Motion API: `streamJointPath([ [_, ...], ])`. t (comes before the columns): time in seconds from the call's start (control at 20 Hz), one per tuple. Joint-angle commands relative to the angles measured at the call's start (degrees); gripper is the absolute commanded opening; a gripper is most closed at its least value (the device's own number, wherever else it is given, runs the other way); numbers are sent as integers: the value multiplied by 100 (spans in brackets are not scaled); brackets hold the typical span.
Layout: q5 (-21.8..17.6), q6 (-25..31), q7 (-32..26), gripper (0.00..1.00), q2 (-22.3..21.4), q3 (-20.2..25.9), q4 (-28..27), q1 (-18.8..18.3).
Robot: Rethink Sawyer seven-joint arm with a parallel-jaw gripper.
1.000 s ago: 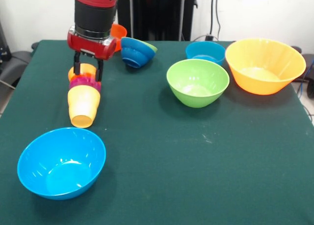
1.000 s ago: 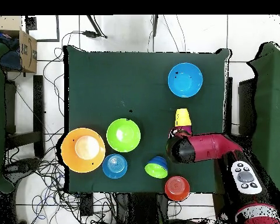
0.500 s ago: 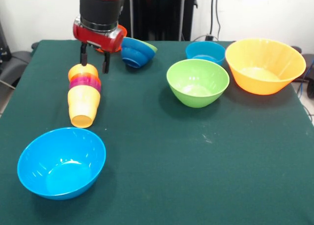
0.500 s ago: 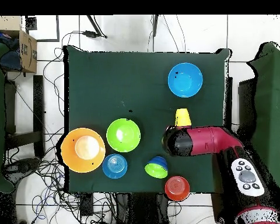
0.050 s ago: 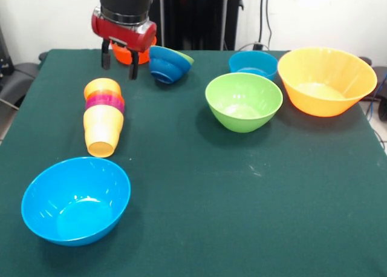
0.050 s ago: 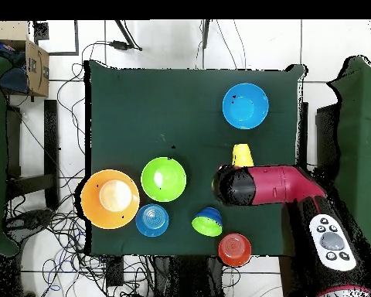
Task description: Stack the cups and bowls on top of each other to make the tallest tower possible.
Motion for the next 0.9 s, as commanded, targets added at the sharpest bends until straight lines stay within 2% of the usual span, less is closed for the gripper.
streamJointPath([
  [0.05,223,46,-241,100,219,408,685,86],
  [0.2,272,-293,-38,100,413,409,746,102],
  [0.4,222,-1022,364,100,706,354,739,271],
  [0.65,365,-1576,774,100,806,232,870,494],
  [0.9,652,-2017,836,100,815,365,1083,451],
])
